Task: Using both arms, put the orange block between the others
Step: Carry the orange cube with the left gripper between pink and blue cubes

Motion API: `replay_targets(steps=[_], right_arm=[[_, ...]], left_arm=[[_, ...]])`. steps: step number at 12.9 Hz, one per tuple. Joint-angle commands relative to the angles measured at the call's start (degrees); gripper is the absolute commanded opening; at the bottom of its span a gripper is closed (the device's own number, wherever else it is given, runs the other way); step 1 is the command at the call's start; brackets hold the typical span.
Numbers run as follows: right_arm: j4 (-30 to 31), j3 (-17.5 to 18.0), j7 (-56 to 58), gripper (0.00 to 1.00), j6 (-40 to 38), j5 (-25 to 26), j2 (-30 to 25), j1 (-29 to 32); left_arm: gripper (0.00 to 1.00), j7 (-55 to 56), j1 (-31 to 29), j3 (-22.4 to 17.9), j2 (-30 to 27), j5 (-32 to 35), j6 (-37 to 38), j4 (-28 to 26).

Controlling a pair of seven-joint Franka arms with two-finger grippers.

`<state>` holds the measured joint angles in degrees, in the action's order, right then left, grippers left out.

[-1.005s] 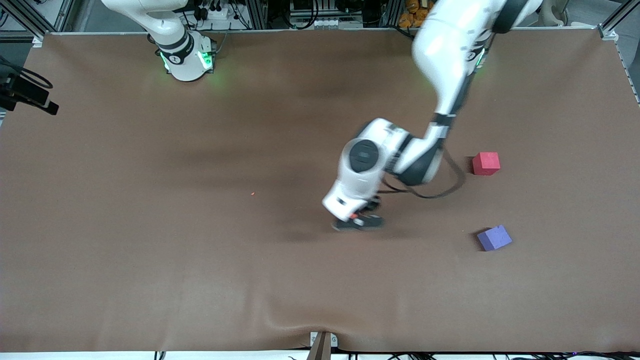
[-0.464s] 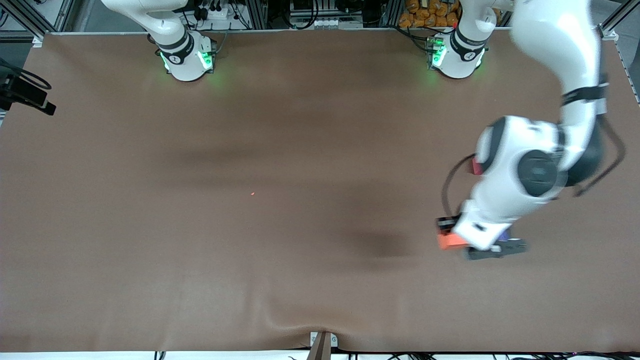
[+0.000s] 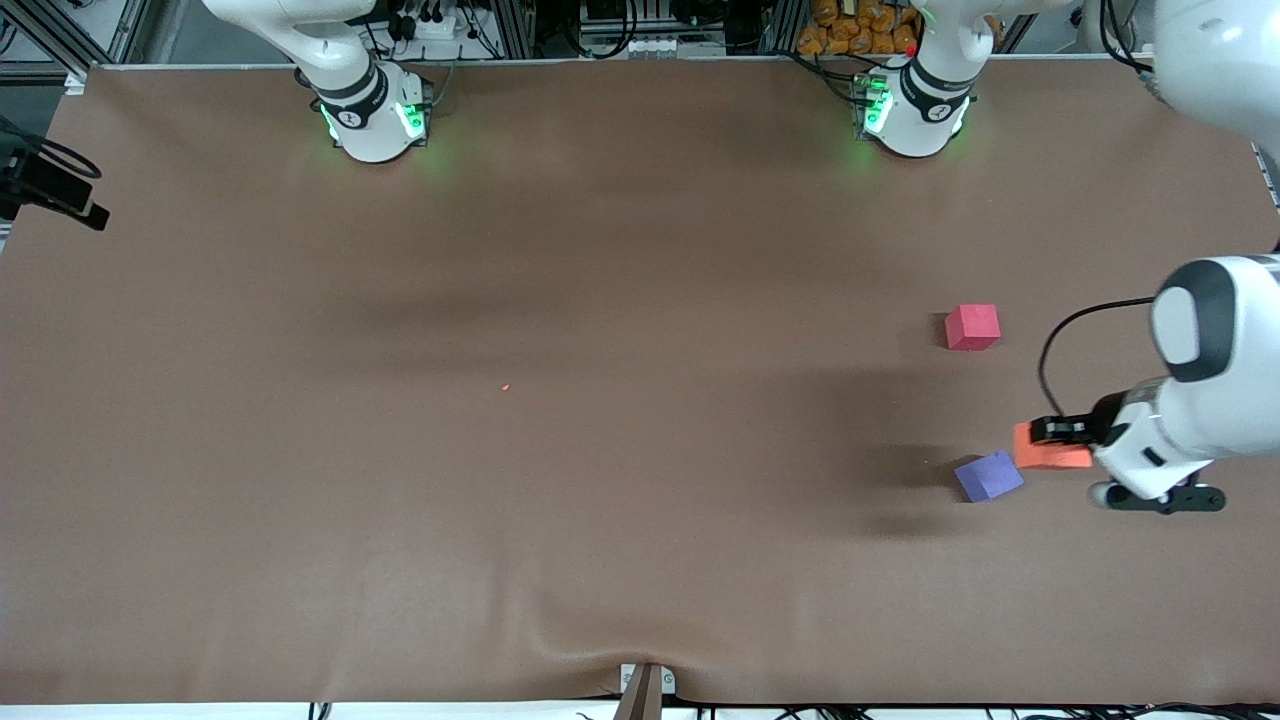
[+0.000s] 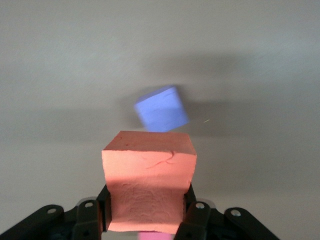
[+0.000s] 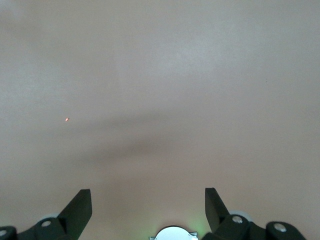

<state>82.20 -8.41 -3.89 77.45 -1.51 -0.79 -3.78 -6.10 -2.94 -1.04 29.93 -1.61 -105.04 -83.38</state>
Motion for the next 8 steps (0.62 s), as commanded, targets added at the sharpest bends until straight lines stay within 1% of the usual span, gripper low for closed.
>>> replay_targets(steps=[1, 4, 6, 8], right_arm=[[-0.4, 0.2, -0.1, 1.00, -0.4, 1.3, -0.2, -0.7], [-0.2, 0.3, -0.1, 1.00, -0.5, 1.5, -0.1, -2.1], [0.0, 0.3, -0.1, 1.00, -0.5, 1.5, -0.1, -2.4], [-0.1, 0.3, -0.1, 1.00, -0.5, 1.6, -0.1, -2.3]], left_arm=[[0.00, -2.8, -2.8, 0.9, -3.4, -0.6, -4.9, -7.7], [0.00, -2.7, -2.6, 0.8, -7.6, -0.3, -16.3, -19.2], [0.00, -0.9, -1.1, 0.9, -10.7, -0.3, -18.2, -24.3], [0.00, -0.8, -1.1, 1.0, -11.1, -0.1, -19.5, -27.0]])
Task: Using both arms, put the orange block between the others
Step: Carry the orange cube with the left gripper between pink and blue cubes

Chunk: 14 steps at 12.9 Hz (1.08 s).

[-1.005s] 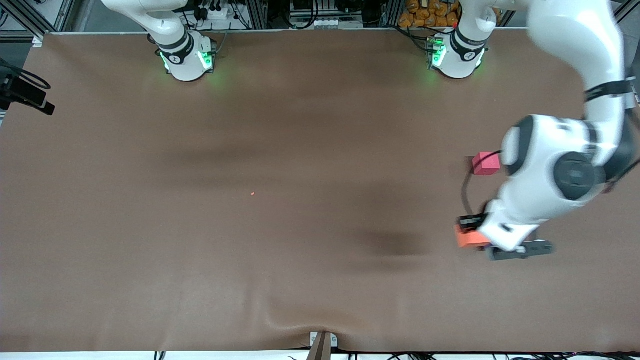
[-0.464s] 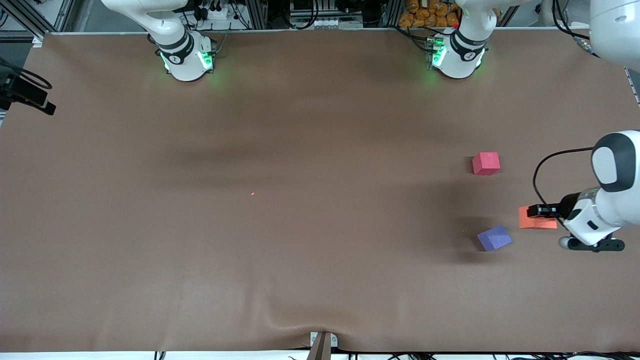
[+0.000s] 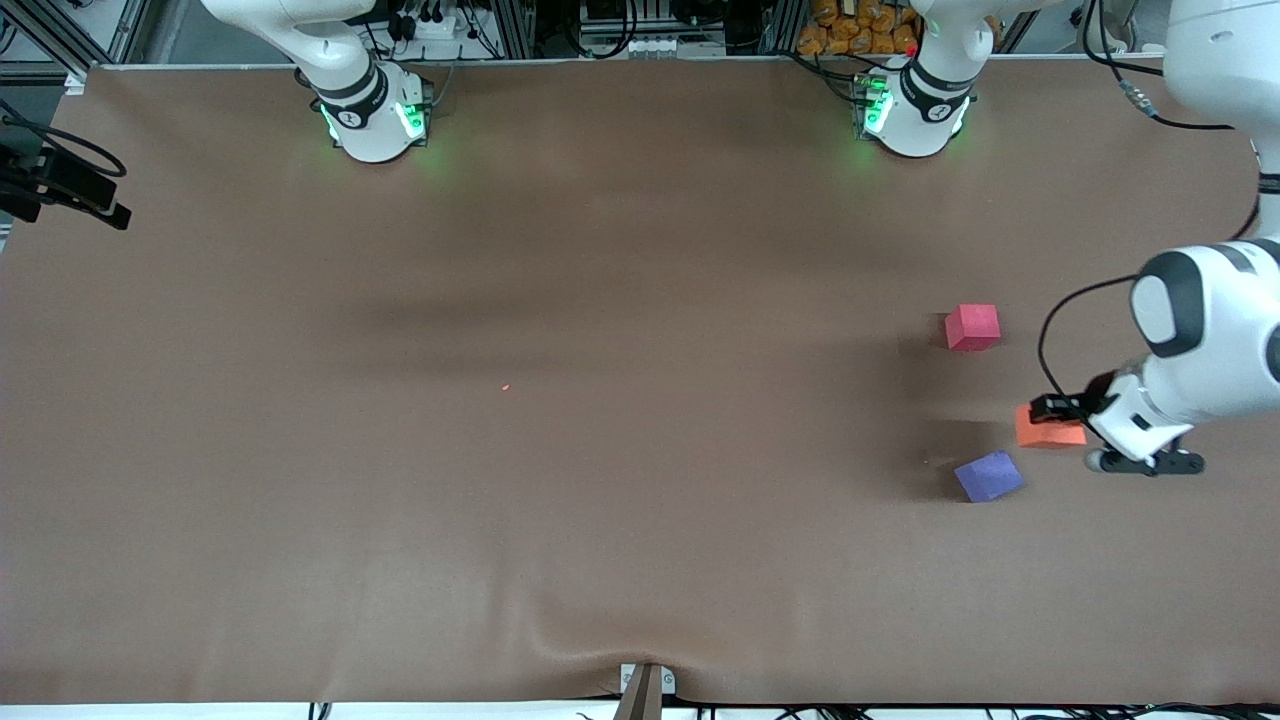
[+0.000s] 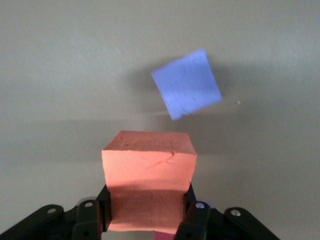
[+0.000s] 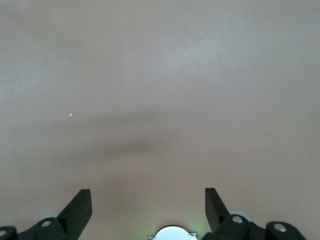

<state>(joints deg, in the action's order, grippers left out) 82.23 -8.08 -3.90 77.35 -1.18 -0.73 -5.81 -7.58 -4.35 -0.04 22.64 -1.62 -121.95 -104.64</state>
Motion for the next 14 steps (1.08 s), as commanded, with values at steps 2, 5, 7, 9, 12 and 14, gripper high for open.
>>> replay_targets(steps=[2, 5, 7, 9, 12, 14], right_arm=[[-0.2, 0.0, -0.1, 1.00, -0.4, 1.3, -0.1, -0.2], [-0.3, 0.0, -0.1, 1.00, -0.4, 1.3, -0.1, -0.1], [-0.3, -0.1, -0.2, 1.00, -0.4, 1.3, -0.1, -0.1], [-0.1, 0.0, -0.1, 1.00, -0.4, 1.2, -0.1, -0.3], [0.0, 0.0, -0.3, 1.00, -0.5, 1.2, -0.1, -1.4], [-0.1, -0.4, 0.4, 1.00, -1.0, 1.4, -0.2, -0.6]], left_arm=[[0.00, 0.6, 0.2, -0.1, -3.7, 0.0, -7.7, -9.0], [0.00, 0.6, 0.7, -0.1, -3.0, 0.2, -13.5, -12.5], [0.00, 0.7, 1.4, -0.1, -2.6, 0.2, -13.8, -12.9], [0.00, 1.1, 2.1, -0.1, -2.3, 0.2, -14.0, -13.1], [0.00, 1.3, 2.3, -0.1, -0.8, 0.2, -16.1, -13.2], [0.00, 1.5, 2.3, -0.1, 0.1, 0.2, -17.3, -13.2]])
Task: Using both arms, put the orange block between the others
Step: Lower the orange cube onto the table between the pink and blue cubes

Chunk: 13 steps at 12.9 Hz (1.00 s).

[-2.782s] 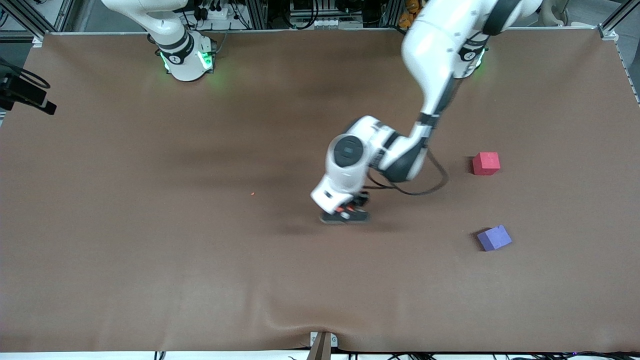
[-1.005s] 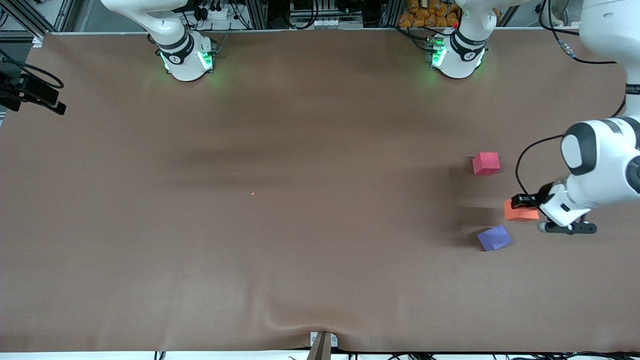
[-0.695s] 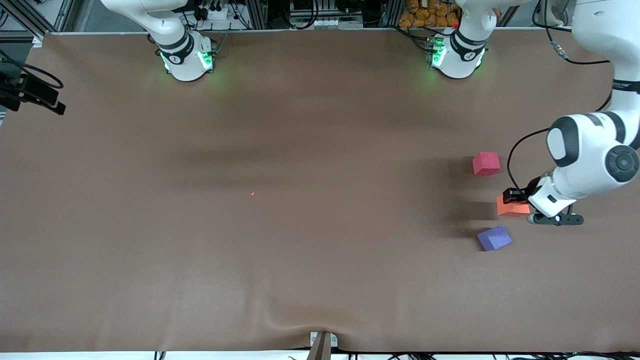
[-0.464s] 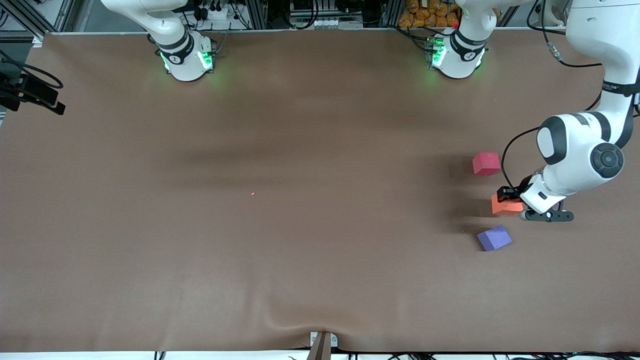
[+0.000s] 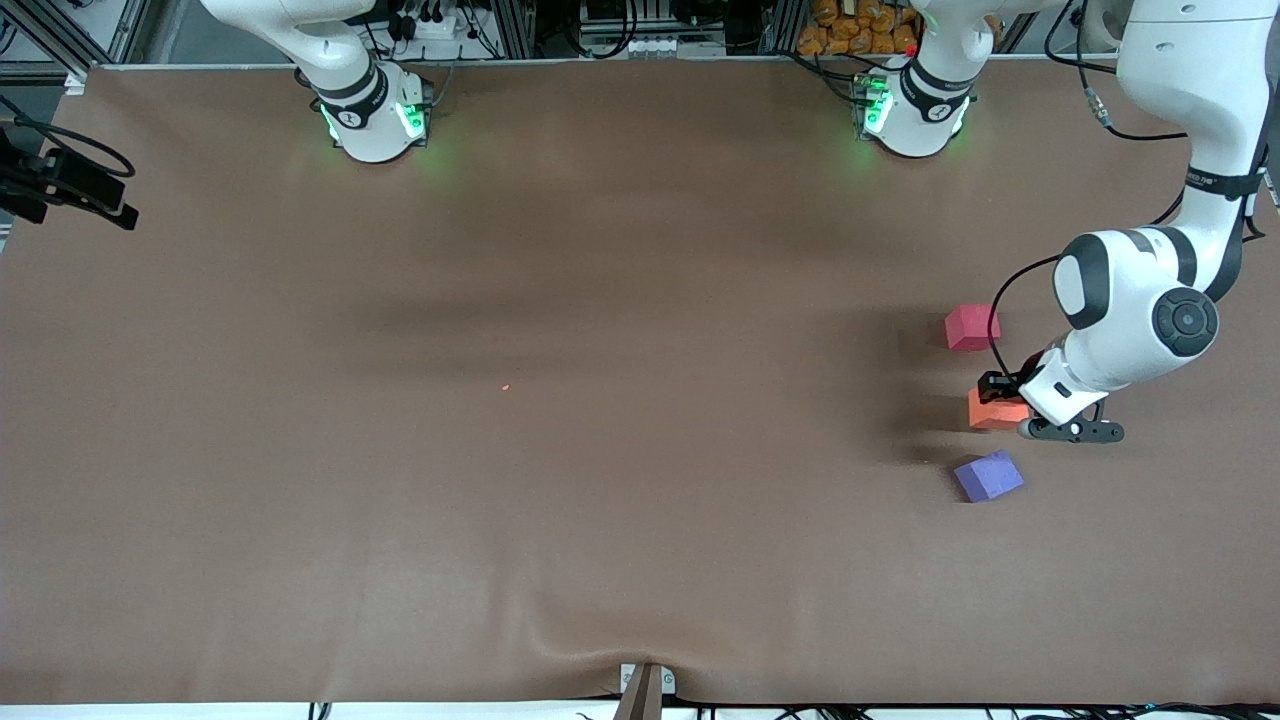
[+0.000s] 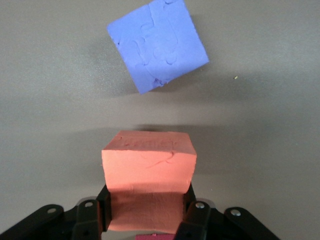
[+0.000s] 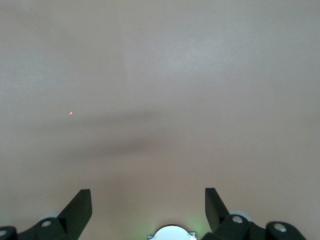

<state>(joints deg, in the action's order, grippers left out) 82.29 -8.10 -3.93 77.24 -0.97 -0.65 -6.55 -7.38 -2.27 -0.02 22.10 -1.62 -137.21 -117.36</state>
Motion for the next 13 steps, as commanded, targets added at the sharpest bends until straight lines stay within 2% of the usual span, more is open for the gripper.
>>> replay_targets(steps=[1, 5, 11, 13], right_arm=[[-0.3, -0.4, 0.5, 1.00, -1.8, 1.3, -0.3, 0.1], [0.2, -0.2, 0.5, 1.00, -1.9, 4.4, 0.5, -0.7], [0.3, 0.0, 0.5, 1.00, 0.1, 2.5, 1.5, -0.6], [0.3, 0.0, 0.5, 1.00, 1.0, 2.0, 1.5, -0.6]], left_arm=[[0.00, 1.5, 0.4, -0.1, 1.1, 0.2, -2.1, -0.5], [0.00, 2.1, 0.6, -0.1, 1.7, 0.2, -2.1, -0.4], [0.00, 8.2, 2.8, -0.2, 4.5, 0.8, -3.2, 3.0], [0.00, 8.5, 2.9, -0.1, 4.7, 1.4, -4.0, 2.3]])
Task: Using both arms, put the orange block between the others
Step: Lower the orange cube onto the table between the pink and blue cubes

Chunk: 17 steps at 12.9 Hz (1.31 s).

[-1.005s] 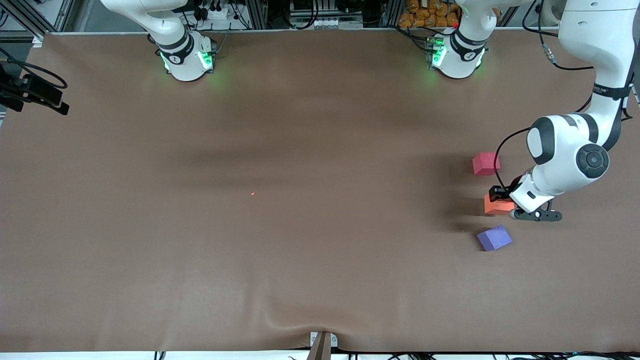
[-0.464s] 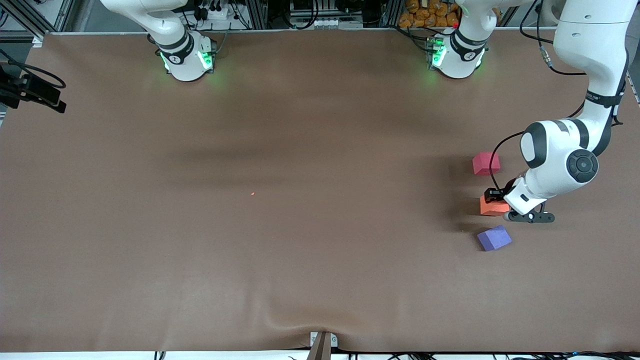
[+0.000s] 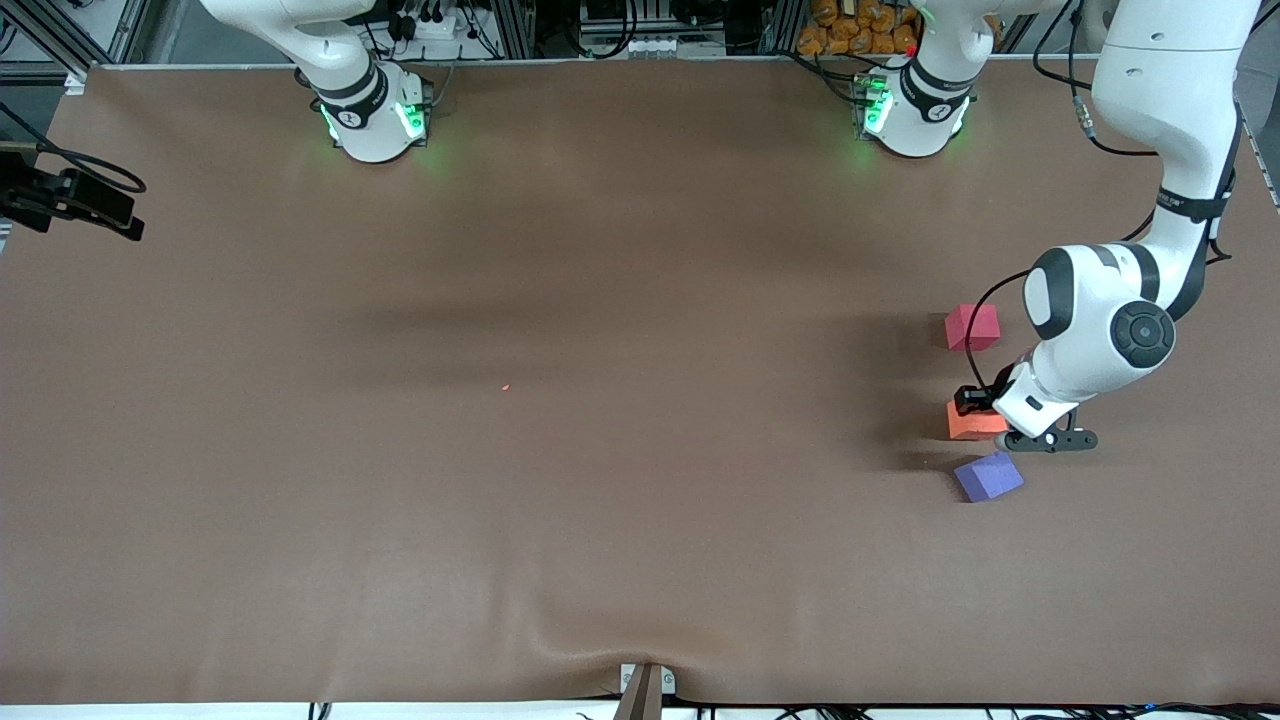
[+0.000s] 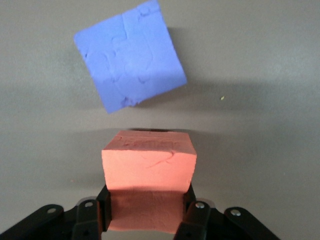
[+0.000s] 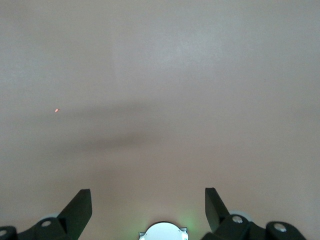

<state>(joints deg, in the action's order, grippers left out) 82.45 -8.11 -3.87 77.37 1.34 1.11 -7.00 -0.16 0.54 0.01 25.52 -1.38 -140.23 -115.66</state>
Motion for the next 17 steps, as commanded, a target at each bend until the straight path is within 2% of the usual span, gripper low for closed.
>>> replay_targets(steps=[1, 13, 17], right_arm=[[0.2, 0.0, 0.4, 1.00, 1.0, -0.4, -0.2, -0.1], [0.2, 0.0, 0.4, 1.00, 0.3, -0.4, -0.3, -1.3], [0.2, 0.0, 0.4, 1.00, 0.2, -0.4, -0.3, -1.3]], left_arm=[[0.00, 1.7, 0.0, -0.1, 0.9, 1.1, -1.0, -0.3], [0.00, 1.7, -0.9, -0.4, -3.4, 1.4, -0.6, -6.2], [0.00, 1.7, -1.1, -0.5, -3.4, 1.4, -0.7, -6.4]])
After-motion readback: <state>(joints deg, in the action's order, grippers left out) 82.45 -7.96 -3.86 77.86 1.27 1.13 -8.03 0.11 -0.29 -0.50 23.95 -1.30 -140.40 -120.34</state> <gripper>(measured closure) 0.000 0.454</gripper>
